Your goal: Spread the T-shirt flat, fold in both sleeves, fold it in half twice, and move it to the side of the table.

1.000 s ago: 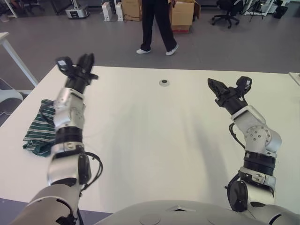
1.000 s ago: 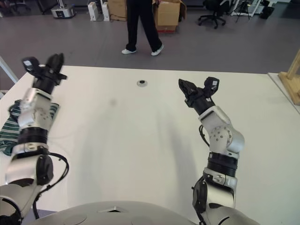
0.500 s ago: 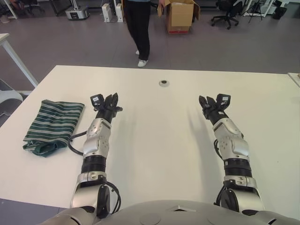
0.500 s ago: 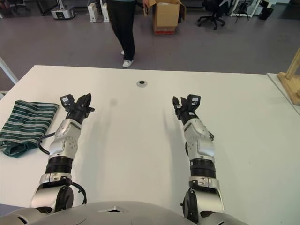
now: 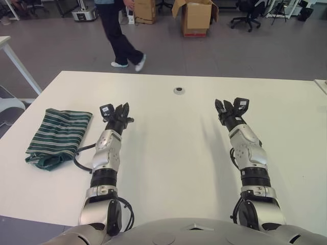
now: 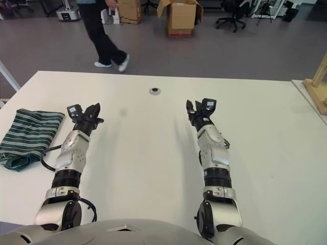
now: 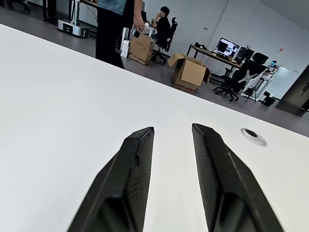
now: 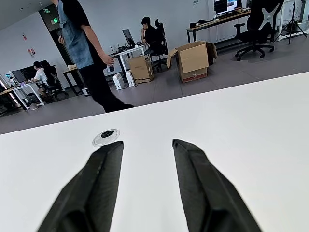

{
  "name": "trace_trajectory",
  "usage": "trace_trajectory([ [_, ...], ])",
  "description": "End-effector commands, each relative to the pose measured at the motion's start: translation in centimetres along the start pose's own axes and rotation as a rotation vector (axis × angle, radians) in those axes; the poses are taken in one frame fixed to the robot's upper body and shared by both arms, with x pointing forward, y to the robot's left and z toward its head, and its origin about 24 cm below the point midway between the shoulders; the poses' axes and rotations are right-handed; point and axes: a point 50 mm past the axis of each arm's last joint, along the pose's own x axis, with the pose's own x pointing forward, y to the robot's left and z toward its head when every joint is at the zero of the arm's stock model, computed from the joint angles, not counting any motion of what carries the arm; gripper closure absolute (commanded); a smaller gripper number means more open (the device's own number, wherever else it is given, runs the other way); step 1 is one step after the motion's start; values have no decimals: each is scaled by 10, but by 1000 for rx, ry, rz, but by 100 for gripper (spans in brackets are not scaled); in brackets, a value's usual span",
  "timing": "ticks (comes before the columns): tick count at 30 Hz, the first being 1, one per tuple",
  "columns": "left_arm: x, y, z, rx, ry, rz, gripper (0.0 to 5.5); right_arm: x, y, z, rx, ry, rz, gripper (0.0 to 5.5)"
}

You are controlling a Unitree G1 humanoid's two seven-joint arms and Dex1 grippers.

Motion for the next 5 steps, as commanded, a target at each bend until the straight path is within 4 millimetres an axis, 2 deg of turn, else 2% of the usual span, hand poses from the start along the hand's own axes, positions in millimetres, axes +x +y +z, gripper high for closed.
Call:
trace_trajectory([
  [1,5,-11,-3,24,5,-43,407,-8,-5,-9,-6,43,-15,360],
  [5,4,-17,-8,12,12,-51,407,-7,-5,-7,-12,47,-17,360],
])
